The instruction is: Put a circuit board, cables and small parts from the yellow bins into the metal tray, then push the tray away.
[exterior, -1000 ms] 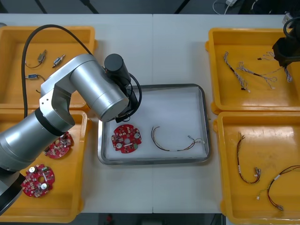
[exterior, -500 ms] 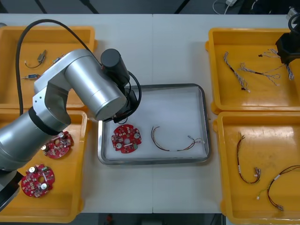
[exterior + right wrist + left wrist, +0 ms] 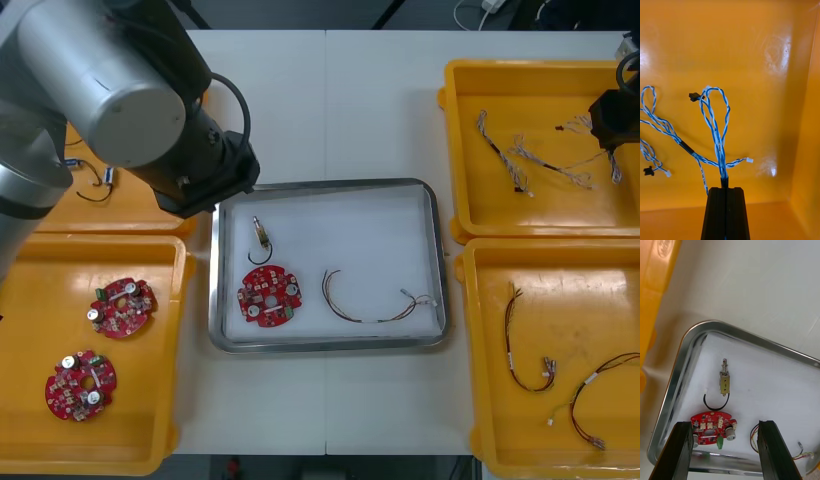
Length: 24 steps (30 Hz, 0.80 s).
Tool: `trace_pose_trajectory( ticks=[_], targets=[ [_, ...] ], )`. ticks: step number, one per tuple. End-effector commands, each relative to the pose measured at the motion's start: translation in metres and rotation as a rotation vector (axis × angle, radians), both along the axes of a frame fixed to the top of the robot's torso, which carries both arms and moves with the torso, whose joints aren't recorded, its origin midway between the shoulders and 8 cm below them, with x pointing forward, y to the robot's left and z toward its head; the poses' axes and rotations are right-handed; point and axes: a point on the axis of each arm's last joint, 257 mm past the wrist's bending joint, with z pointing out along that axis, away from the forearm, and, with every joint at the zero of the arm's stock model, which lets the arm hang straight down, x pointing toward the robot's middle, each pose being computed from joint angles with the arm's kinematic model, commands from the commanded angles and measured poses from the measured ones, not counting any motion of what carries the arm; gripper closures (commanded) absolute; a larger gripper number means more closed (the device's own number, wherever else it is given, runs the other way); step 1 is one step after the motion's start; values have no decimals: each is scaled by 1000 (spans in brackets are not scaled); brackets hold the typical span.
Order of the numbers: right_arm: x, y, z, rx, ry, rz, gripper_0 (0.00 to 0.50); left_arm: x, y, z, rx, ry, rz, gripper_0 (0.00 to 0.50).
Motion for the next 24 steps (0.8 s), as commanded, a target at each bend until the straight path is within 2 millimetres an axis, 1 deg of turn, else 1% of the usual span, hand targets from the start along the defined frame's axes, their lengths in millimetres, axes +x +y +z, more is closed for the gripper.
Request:
trace_pose_trajectory(
  ticks=[1,2,3,6,7,8,9,10,11,12,14,15,18,19,21,22,23,24],
  targets=[
    [0,-31,12,-25,-59,-27,500,20,29,54,-4,-76,36,0],
    [1,-34,7,-26,-67,-30,500,25,38,60,0,-83,49,0],
    [2,-36,6,-30,-72,-31,500,27,42,64,2,-87,57,0],
    [4,-41,-4,-31,-91,-33,500,38,67,81,11,-109,108,0],
    [4,-41,-6,-31,-92,-32,500,40,71,83,13,-113,117,0],
    [4,-43,-8,-30,-98,-33,500,44,81,89,20,-121,138,0],
    [4,-43,-11,-28,-100,-34,489,49,94,94,32,-129,160,0],
    [4,-43,-13,-27,-99,-33,485,50,97,95,40,-129,161,0],
    [4,-44,-15,-28,-98,-34,484,54,108,98,61,-135,164,0],
    [4,-44,-15,-28,-98,-34,484,54,108,98,61,-135,164,0],
    [3,-48,-25,-33,-104,-37,482,61,132,101,87,-131,185,0],
    [3,-48,-27,-31,-104,-41,481,62,136,102,90,-132,191,0],
    [4,-53,-38,-34,-122,-42,483,68,163,104,102,-125,226,0],
    [5,-52,-38,-36,-125,-38,482,68,167,103,105,-122,234,0],
    [5,-52,-43,-33,-132,-34,476,73,186,102,120,-120,261,0],
    [5,-52,-43,-33,-132,-34,476,73,186,102,120,-120,261,0],
    [5,-53,-43,-36,-132,-31,449,77,202,102,135,-121,284,0],
    [5,-51,-44,-33,-129,-28,382,80,212,100,137,-122,301,0]
  ],
)
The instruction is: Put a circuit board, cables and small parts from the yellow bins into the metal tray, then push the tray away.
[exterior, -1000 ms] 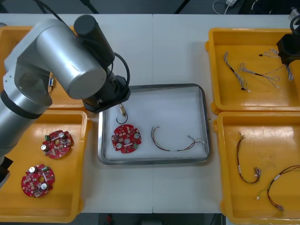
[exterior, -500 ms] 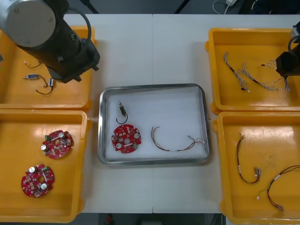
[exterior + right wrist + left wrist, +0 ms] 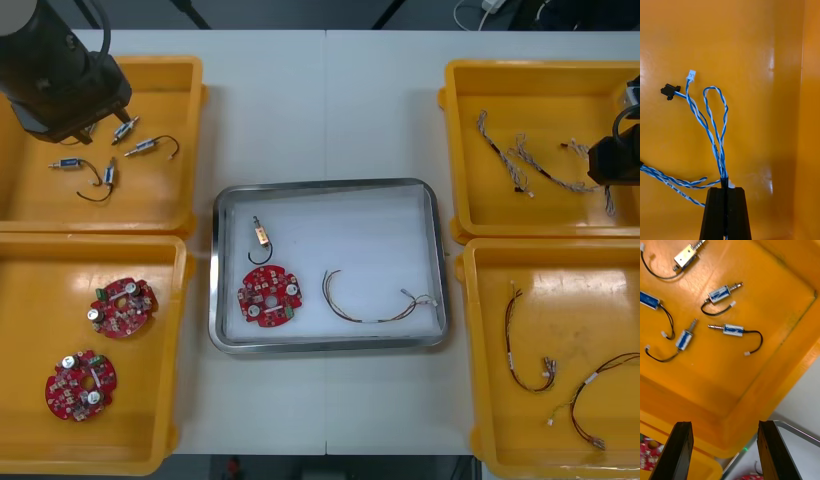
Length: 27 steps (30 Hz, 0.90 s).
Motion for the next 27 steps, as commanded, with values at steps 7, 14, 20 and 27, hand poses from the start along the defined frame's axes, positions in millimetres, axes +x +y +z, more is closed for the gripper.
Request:
trace_pose_trajectory(
  ticks=[7,14,20,27],
  targets=[
    [3,-14,22,-30,-45,33,0,38,99,36,44,-127,183,0],
    [10,-12,33,-44,-68,48,0,55,144,33,53,-179,256,0],
    [23,-13,41,-89,-116,70,0,67,168,31,59,-226,292,0],
    [29,-16,40,-150,-129,80,0,68,175,24,13,-225,346,0]
  ],
)
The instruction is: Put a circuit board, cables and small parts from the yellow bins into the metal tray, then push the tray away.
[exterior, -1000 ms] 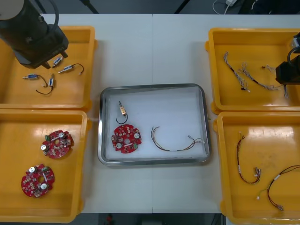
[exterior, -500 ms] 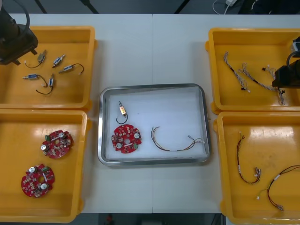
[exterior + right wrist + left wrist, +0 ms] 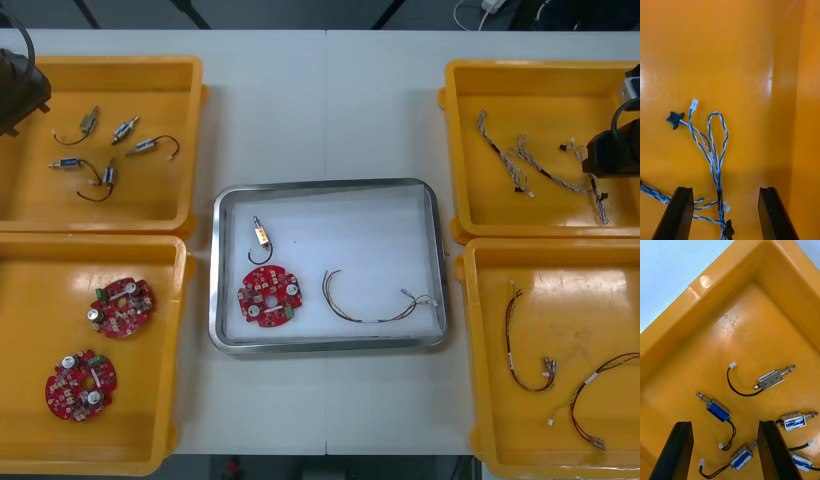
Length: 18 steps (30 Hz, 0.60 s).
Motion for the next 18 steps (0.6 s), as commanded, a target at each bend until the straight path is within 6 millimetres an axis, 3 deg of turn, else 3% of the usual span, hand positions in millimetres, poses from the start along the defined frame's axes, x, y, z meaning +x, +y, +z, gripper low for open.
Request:
trace_pose_trajectory(
  ticks=[1,8,18],
  targets=[
    [10,-13,31,-90,-48,24,0,6,24,50,-14,-93,63,0],
    [21,-17,14,-103,-60,22,0,14,18,45,-133,-148,160,0],
    [17,-1,0,-66,-24,36,0,28,12,27,-214,-203,259,0]
  ],
)
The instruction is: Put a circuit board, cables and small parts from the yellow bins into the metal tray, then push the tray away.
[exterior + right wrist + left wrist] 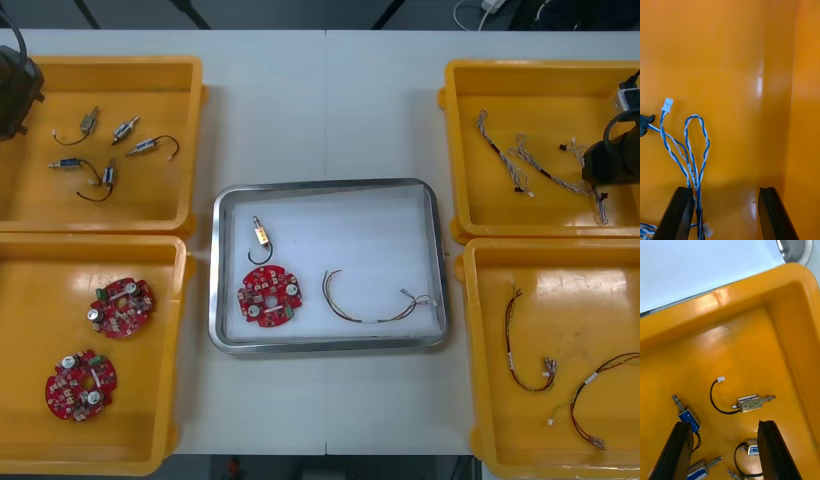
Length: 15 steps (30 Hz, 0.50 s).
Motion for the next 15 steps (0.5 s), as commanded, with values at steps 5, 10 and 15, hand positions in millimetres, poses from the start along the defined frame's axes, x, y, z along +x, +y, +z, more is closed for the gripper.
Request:
trace_pose_trajectory(
  ticks=[5,10,15],
  targets=[
    [3,15,13,0,22,52,0,6,4,6,3,-2,3,0],
    [2,19,8,5,28,59,0,5,-1,-19,-51,26,9,0],
    [3,19,8,2,23,59,305,10,-1,-31,-53,19,14,0]
  ],
)
